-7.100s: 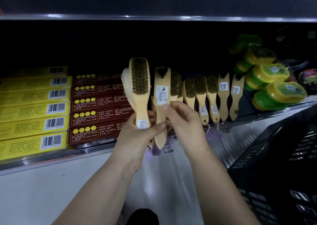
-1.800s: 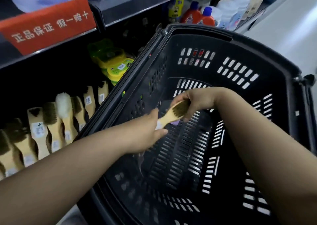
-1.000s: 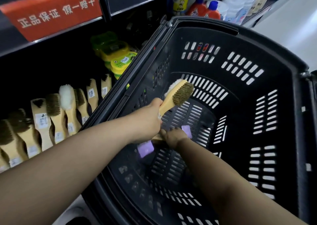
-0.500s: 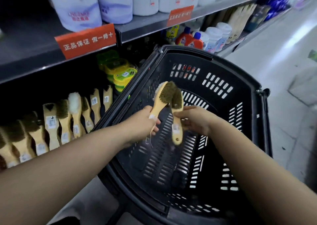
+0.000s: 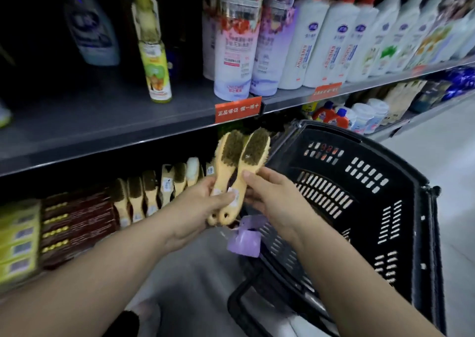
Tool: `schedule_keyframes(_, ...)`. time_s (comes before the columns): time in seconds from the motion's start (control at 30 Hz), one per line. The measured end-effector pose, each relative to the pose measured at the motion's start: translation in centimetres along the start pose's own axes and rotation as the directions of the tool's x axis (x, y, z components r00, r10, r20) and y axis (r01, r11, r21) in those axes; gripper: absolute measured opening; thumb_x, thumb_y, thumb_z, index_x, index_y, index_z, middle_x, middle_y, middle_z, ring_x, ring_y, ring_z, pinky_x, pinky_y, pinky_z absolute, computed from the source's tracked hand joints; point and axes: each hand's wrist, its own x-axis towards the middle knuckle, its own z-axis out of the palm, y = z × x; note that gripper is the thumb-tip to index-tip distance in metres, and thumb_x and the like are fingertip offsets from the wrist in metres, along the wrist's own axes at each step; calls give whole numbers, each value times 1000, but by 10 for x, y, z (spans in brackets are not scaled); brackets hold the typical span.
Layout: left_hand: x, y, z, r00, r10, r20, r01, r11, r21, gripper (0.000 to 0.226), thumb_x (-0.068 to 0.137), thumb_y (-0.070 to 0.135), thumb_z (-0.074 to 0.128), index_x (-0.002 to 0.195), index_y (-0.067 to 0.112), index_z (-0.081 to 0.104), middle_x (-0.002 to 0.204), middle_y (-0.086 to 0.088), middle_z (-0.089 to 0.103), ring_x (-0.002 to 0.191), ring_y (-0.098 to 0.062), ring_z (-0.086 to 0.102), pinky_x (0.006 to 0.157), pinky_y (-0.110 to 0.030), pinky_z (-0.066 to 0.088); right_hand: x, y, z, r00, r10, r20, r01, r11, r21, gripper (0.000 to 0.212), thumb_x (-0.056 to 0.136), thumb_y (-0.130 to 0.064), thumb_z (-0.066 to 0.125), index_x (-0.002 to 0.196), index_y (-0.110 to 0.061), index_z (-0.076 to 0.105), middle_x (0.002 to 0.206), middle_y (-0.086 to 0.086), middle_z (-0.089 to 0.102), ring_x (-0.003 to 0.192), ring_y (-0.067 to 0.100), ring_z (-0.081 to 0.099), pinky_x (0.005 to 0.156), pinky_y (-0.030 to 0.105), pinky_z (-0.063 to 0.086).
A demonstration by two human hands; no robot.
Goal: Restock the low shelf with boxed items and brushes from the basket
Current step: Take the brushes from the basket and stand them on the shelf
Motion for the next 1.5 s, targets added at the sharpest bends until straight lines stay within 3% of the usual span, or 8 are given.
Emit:
schedule_keyframes(0.27,-29,-2,-83,969,-129,-211,179,954,238,11,91,16,58,100,16,53,101,-19,67,94,-33,62,90,-49,47,10,72,108,965,259,-43,-239,933,270,20,96,-17,49,101,-7,66,94,12,71,86,26,67,80,40,53)
schedule_keyframes(0.43,-4,-11,-128,908,-188,-373,273,943,191,23,85,-3,40,67,8,50,46,-4,56,50,-19,47,46,-22,36,46,116,125,900,327,-287,-216,909,356,26,100,-20,37,106,-2,56,69,9,61,58,18,57,55,27,46)
schedule_keyframes(0.7,55,-75,-178,886,-175,-430,229,971,75,43,91,-1,38,132,12,43,94,0,67,79,-18,58,57,-21,48,132,164,124,841,193,-505,-105,975,197,36,95,-9,39,128,-14,54,111,12,63,88,19,58,66,25,46)
schedule_keyframes(0.8,78,-98,-175,907,-140,-396,179,982,63,42,93,0,42,128,21,48,98,13,68,96,-17,62,85,-34,51,174,176,109,815,87,-572,-96,995,14,32,99,-11,38,127,-14,53,122,8,58,107,23,56,94,36,47)
schedule_keyframes(1.0,115,-118,-163,937,-122,-327,99,991,-85,27,94,-2,49,101,23,58,102,6,70,97,-16,66,87,-36,54,227,193,77,864,-104,-492,-111,915,-388,36,97,-7,37,128,-11,54,122,12,59,102,23,57,78,23,42)
schedule_keyframes(1.17,123,-128,-168,946,-144,-291,104,983,-150,24,94,6,53,105,27,58,101,1,68,79,-11,71,60,-22,56,232,221,72,910,-129,-395,-124,822,-556,32,96,-8,42,123,-7,59,120,21,57,114,34,51,99,37,43)
schedule_keyframes(1.37,131,-139,-170,961,-126,-245,116,992,-56,32,90,2,57,98,33,55,91,9,70,83,-9,69,62,-22,57,231,214,73,908,-210,-363,-45,812,-582,27,92,-3,45,113,-9,60,99,7,62,97,26,60,82,28,46)
schedule_keyframes(1.5,139,-143,-166,961,-48,-273,81,991,111,49,84,3,66,123,26,46,103,0,66,96,-14,63,54,-17,54,220,210,65,877,-249,-411,-70,780,-622,31,97,-14,45,125,-9,57,124,13,49,110,22,51,87,16,34)
